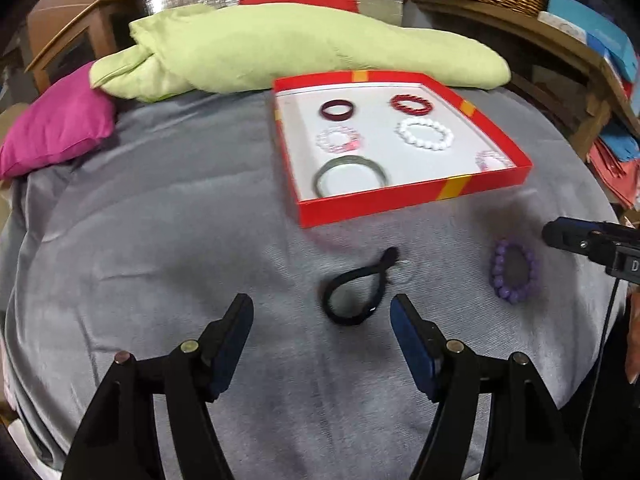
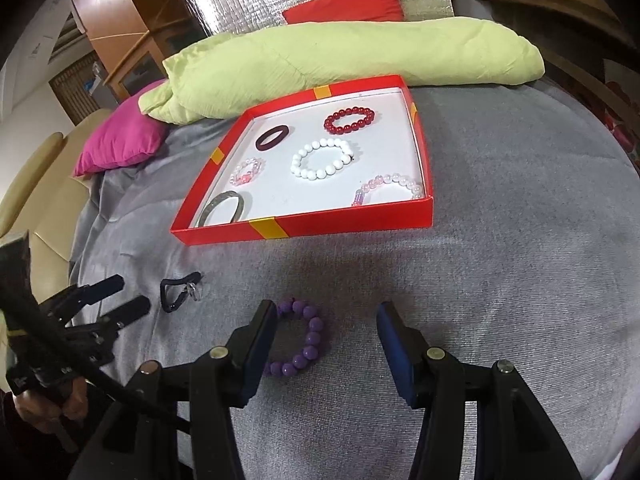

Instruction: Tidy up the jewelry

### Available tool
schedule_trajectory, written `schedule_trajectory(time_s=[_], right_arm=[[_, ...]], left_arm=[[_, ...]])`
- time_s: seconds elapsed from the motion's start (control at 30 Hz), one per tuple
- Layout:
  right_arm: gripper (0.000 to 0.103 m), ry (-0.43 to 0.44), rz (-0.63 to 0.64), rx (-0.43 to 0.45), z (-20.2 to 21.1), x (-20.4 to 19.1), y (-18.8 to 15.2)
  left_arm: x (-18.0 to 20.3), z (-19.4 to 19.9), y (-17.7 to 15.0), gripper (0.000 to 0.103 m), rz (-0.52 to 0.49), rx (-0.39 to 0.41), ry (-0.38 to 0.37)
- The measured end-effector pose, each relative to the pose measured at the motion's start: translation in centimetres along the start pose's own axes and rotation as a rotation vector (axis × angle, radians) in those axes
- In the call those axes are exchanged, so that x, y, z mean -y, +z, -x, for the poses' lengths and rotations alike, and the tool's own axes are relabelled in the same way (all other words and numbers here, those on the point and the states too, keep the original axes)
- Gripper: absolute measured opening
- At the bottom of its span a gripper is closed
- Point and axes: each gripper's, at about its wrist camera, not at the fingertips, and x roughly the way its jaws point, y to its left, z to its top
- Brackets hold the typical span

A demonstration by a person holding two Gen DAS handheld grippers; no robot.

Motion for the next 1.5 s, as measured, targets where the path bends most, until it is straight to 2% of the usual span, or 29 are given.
schedule_trajectory(time_s=[0.13, 0.3, 0.4, 0.5, 0.57, 0.83, 0.9, 0.97, 1.03, 1.17, 1.23, 1.3, 1.43, 1.5], right_arm=[[0.056, 0.008, 0.004, -0.010, -0.1, 0.0, -0.1], [0.056, 0.024, -0.003, -0.011, 0.1, 0.2, -0.3], [0.044, 0.033, -0.018, -0.022, 0.0, 0.6, -0.3], [0.037, 0.023, -0.011, -0.029, -0.1, 0.5, -0.4], [0.036, 0.008, -0.006, -0.033, -0.3, 0.4, -0.4], [0.039, 0.010, -0.036, -0.061, -0.9, 0.5, -0.4], [0.049, 0.002, -0.034, -0.067, -1.0, 0.5, -0.4], [0.054, -0.015, -0.028, -0.068, -1.2, 0.4, -0.5], [0.054, -0.014, -0.021, -0.066, -1.2, 0.3, -0.6], [0.054, -0.034, 0.014, -0.073, -1.6, -0.1, -0.8], [0.051, -0.052, 0.028, -0.078, -2.0, -0.3, -0.9], [0.043, -0.075, 0.046, -0.080, -2.2, -0.5, -1.0], [0.030, -0.083, 0.084, -0.078, -2.5, -1.2, -1.2], [0.015, -0.081, 0.113, -0.079, -2.6, -1.6, -1.4]], left_arm=[[0.5, -0.9, 0.1, 0.072, 0.007, -0.030, -0.049], [0.5, -1.8, 0.3, 0.072, 0.031, -0.049, -0.068], [0.3, -2.1, 0.2, 0.072, 0.039, -0.051, -0.073], [0.2, -2.4, 0.2, 0.072, 0.042, -0.057, -0.078], [0.0, -2.4, 0.1, 0.072, 0.049, -0.059, -0.090], [-0.2, -2.2, -0.1, 0.072, 0.064, -0.044, -0.108], [0.2, -2.3, -0.1, 0.072, 0.055, -0.043, -0.119], [0.5, -2.3, 0.0, 0.072, 0.045, -0.039, -0.121], [0.9, -2.4, 0.1, 0.069, 0.037, -0.040, -0.126], [1.3, -2.9, 0.1, 0.053, 0.028, -0.057, -0.122], [1.4, -3.1, 0.1, 0.049, 0.026, -0.061, -0.114], [1.4, -3.1, 0.1, 0.041, 0.028, -0.059, -0.119], [1.5, -3.1, 0.0, 0.036, 0.021, -0.059, -0.097], [1.6, -2.9, 0.1, 0.034, 0.016, -0.053, -0.097]])
